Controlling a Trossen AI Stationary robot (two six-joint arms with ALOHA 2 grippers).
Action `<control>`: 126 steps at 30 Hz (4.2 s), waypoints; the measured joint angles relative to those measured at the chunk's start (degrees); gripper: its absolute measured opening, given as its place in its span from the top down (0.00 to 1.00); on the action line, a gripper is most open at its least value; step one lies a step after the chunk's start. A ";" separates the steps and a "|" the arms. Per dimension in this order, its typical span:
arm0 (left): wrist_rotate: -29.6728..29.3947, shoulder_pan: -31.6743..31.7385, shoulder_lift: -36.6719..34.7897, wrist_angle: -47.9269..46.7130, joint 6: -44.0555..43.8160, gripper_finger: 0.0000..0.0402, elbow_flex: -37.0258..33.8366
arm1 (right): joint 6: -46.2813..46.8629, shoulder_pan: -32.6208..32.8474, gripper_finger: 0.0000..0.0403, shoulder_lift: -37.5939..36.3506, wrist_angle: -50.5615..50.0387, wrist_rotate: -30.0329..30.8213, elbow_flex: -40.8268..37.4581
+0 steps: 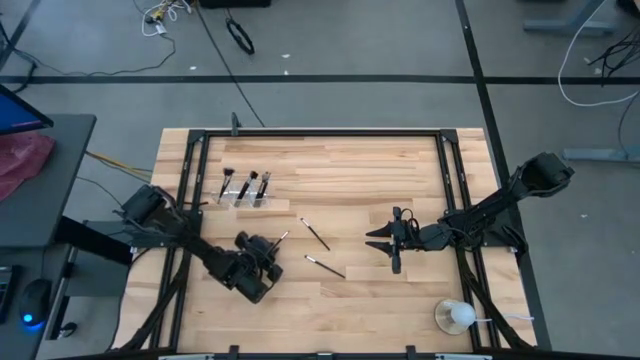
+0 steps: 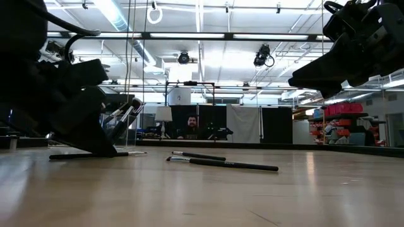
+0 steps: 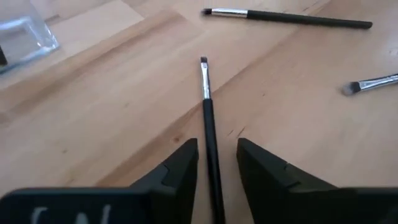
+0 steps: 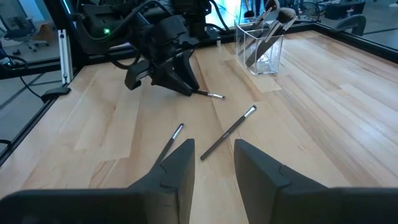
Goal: Put items in baskets/containers
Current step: Put the eyeshadow brush into the transparent organizer
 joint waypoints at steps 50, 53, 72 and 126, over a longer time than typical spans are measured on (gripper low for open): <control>21.91 15.70 0.87 71.73 70.15 0.96 3.32 | -8.31 -3.27 0.62 23.48 33.00 -4.05 1.48; 22.97 15.76 0.87 69.05 72.43 0.97 6.51 | -12.68 -4.15 0.60 25.74 37.02 -7.73 3.53; 22.95 15.72 0.87 64.05 72.54 0.96 9.01 | -18.24 -3.94 0.82 25.94 39.53 -10.71 9.60; 8.96 16.31 9.50 31.50 71.23 0.95 21.30 | -8.45 -1.70 0.71 3.21 -19.23 -2.39 19.89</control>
